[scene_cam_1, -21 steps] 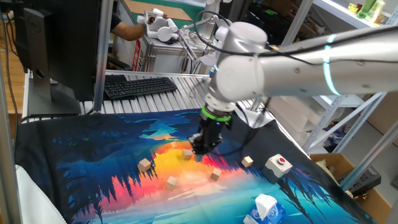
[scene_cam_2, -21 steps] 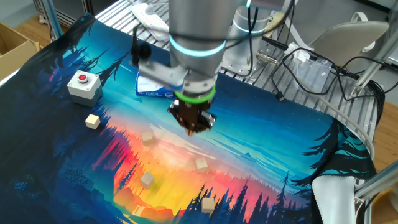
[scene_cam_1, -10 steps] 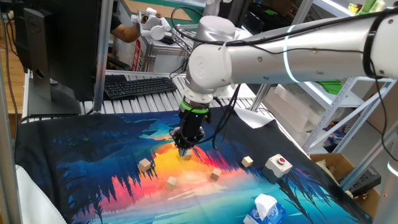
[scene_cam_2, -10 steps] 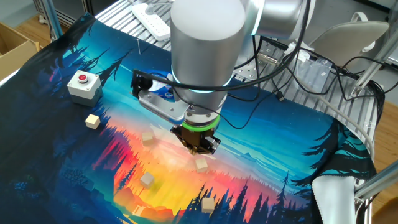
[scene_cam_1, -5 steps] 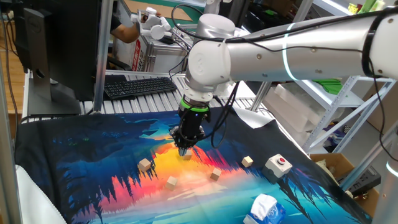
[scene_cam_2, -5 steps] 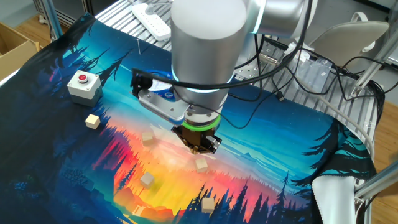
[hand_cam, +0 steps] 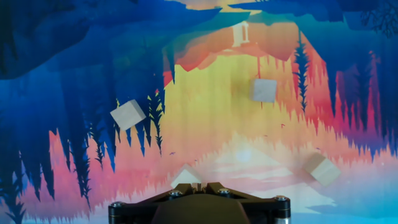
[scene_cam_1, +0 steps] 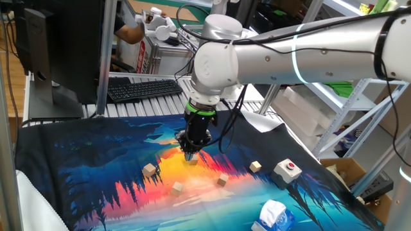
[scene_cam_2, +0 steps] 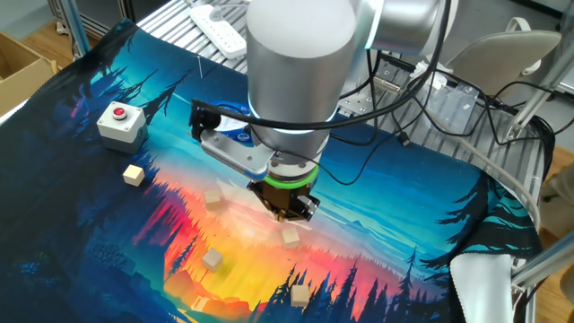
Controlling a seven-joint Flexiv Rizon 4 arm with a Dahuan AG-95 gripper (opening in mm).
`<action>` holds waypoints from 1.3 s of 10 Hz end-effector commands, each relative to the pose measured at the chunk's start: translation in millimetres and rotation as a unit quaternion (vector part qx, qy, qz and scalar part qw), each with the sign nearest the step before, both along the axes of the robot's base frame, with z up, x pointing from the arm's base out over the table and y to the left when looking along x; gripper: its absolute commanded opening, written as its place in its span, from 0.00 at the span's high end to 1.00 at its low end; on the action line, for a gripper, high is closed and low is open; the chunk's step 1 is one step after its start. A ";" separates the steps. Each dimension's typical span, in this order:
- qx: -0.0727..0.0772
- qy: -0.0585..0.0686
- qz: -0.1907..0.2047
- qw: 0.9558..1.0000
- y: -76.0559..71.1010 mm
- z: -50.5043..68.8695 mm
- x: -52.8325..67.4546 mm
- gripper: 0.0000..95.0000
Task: Stack the blocks in a vertical line of five
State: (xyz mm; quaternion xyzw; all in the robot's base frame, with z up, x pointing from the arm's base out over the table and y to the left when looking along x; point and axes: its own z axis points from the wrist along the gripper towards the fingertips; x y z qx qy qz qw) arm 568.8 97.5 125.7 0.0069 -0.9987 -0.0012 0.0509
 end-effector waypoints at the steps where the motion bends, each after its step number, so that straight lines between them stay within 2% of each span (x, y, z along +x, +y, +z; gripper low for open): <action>1: 0.001 -0.002 0.006 1.000 0.2 -0.1 1.3 1.00; 4: -0.010 -0.006 0.017 1.000 0.2 -0.1 1.3 1.00; 6: -0.009 -0.011 0.026 1.000 0.2 -0.1 1.3 1.00; 7: -0.008 -0.023 0.036 0.999 0.2 -0.1 1.3 1.00; 8: -0.007 -0.027 0.038 0.999 0.2 -0.1 1.3 1.00; 11: -0.003 -0.047 0.070 0.996 0.2 -0.1 1.3 1.00; 13: -0.004 -0.052 0.089 0.995 0.2 -0.1 1.3 1.00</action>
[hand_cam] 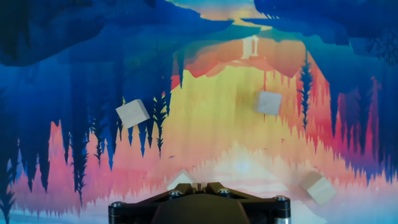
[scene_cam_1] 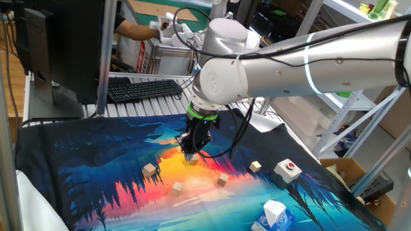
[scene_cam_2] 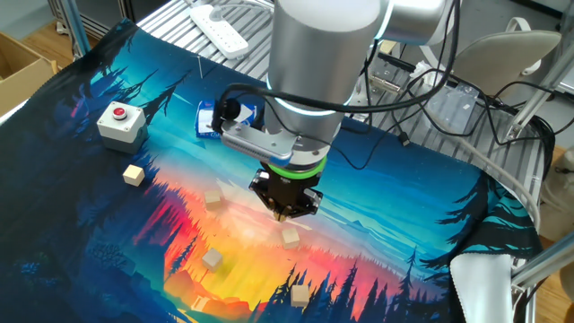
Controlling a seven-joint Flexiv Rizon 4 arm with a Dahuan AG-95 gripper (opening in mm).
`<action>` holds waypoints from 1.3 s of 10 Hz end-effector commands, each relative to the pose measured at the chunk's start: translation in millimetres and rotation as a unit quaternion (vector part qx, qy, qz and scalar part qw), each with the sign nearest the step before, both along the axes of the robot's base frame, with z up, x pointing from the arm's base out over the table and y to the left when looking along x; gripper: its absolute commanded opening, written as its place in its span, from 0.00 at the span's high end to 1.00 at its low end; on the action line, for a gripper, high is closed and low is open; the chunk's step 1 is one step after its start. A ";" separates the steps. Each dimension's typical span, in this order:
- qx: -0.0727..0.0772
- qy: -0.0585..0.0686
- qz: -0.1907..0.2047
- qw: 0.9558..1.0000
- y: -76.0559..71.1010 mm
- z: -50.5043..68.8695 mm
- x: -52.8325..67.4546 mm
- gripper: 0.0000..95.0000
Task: Stack the blocks in a vertical line of five
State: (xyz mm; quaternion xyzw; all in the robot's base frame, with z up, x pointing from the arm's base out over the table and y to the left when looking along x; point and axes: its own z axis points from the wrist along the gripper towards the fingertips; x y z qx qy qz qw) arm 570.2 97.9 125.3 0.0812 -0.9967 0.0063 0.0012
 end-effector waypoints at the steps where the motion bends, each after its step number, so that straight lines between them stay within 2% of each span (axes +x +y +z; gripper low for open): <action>1: -0.001 -0.003 0.022 1.000 -0.1 0.3 -0.1 1.00; 5: -0.002 -0.013 0.038 0.999 -0.1 0.3 -0.1 1.00; 7: -0.002 -0.026 0.040 0.999 -0.1 0.3 -0.1 1.00; 8: 0.010 -0.031 0.040 0.999 -0.1 0.3 -0.1 1.00; 10: 0.002 -0.030 0.041 0.999 -0.1 0.3 -0.1 1.00; 11: -0.007 -0.030 0.041 0.999 -0.1 0.3 -0.1 1.00; 13: -0.007 -0.030 0.041 0.999 -0.1 0.3 -0.1 1.00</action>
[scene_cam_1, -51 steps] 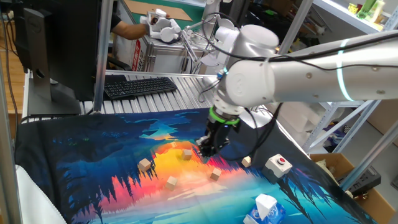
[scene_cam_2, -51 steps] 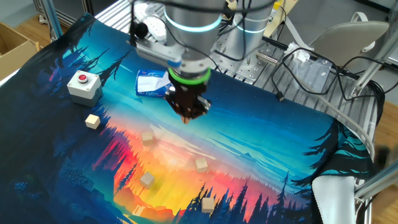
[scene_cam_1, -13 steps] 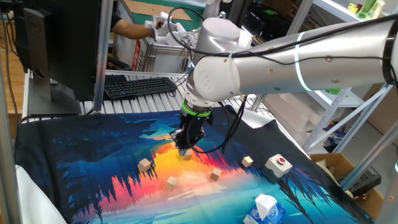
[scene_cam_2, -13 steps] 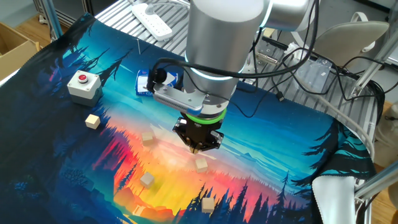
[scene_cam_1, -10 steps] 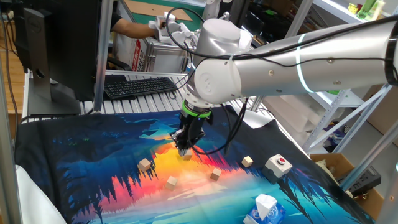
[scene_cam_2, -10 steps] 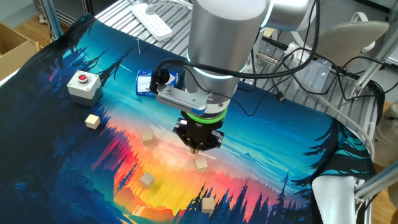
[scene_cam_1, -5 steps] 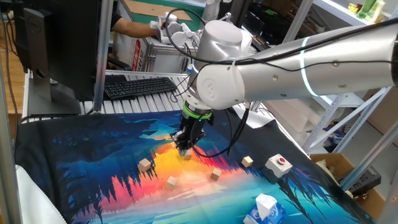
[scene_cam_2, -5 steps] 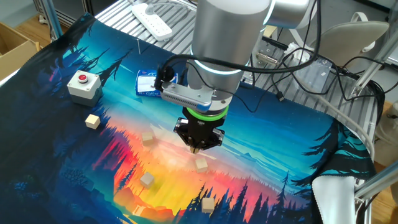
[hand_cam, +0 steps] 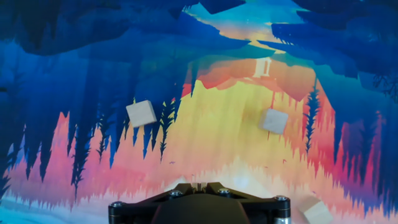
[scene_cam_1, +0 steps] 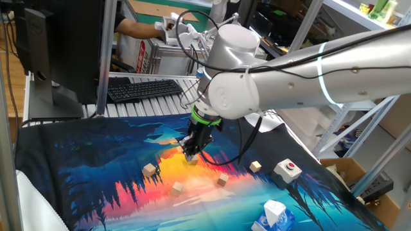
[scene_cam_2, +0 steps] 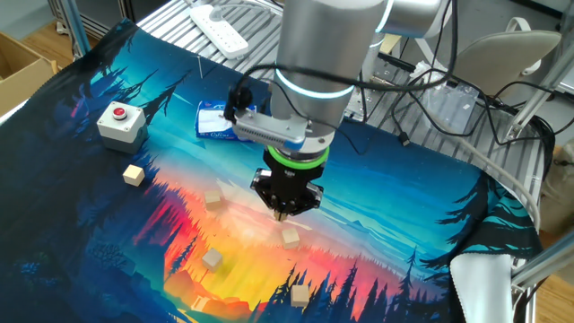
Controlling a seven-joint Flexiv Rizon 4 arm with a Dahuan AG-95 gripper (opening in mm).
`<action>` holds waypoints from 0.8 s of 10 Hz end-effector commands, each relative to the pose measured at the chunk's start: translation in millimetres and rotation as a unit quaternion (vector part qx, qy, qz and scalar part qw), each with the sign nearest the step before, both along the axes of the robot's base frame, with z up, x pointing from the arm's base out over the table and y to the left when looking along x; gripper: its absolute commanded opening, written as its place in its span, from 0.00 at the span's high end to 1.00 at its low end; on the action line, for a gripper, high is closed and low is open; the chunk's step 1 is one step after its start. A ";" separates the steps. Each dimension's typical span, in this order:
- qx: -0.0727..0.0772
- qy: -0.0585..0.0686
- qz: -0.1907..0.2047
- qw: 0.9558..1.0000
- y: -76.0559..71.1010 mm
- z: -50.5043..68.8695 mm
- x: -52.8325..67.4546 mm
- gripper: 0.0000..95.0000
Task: Stack the blocks in a vertical line of five
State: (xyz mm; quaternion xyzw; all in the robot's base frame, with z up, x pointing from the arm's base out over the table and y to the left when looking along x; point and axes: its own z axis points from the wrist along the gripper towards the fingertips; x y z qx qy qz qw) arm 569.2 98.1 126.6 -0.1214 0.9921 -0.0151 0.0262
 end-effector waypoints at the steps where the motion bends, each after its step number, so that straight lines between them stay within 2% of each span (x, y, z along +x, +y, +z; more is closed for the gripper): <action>1: 0.001 -0.003 0.000 1.000 -0.4 -1.1 0.9 1.00; 5: 0.003 -0.002 -0.001 1.000 -0.3 -1.1 1.2 1.00; 7: 0.002 0.000 -0.002 1.000 1.5 -2.6 4.3 1.00; 8: 0.001 0.000 -0.006 1.000 4.2 -3.9 10.1 1.00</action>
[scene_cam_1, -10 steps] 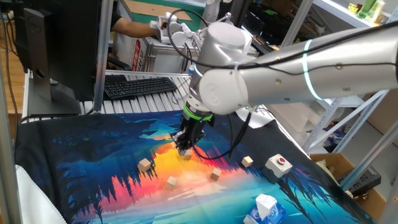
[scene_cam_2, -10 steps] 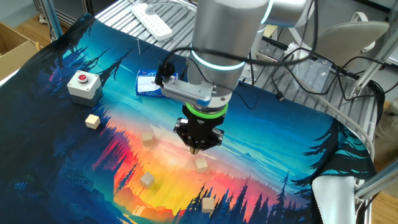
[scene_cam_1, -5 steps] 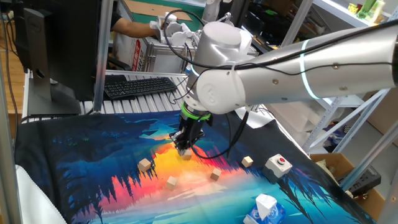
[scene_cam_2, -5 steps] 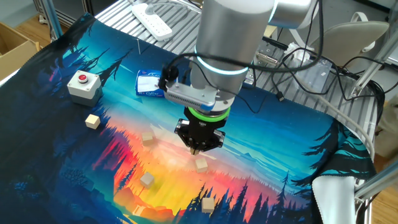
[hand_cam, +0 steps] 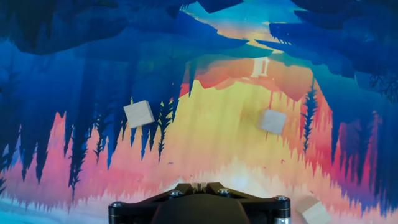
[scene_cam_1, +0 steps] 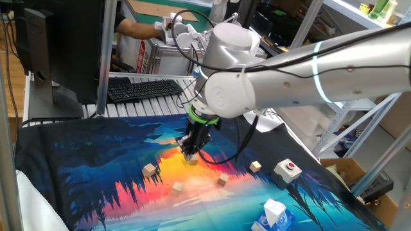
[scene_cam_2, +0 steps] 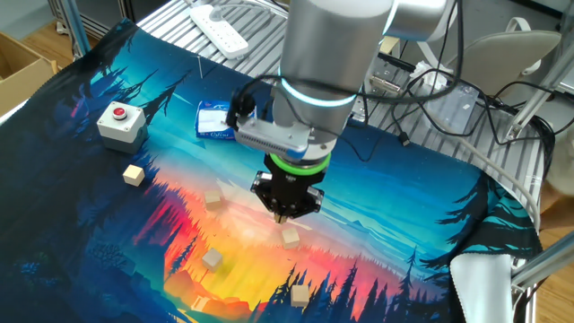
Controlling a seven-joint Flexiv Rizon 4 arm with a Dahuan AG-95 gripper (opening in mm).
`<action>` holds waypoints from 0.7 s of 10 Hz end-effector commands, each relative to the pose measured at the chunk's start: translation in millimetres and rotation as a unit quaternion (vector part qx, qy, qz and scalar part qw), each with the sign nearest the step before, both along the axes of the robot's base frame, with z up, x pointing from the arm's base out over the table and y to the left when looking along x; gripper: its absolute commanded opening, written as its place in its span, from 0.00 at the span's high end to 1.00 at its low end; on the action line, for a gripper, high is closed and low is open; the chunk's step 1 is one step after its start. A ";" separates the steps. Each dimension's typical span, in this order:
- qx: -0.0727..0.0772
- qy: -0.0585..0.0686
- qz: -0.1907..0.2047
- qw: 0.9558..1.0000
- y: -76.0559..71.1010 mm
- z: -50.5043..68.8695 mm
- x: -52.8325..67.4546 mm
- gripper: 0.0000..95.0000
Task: Stack the blocks in a vertical line of five
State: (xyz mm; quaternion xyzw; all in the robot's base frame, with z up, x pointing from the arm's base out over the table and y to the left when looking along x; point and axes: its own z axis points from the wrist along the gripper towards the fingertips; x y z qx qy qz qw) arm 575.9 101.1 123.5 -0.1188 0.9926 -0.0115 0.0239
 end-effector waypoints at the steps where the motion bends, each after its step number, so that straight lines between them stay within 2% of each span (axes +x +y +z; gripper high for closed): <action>1: -0.004 0.000 -0.006 1.000 3.3 -1.1 10.5 1.00; 3: -0.004 0.007 -0.013 1.000 7.4 -2.6 22.2 1.00; 6: -0.008 0.013 -0.040 0.999 25.0 -11.8 35.2 1.00; 7: -0.010 0.013 -0.051 0.999 35.2 -15.7 37.8 1.00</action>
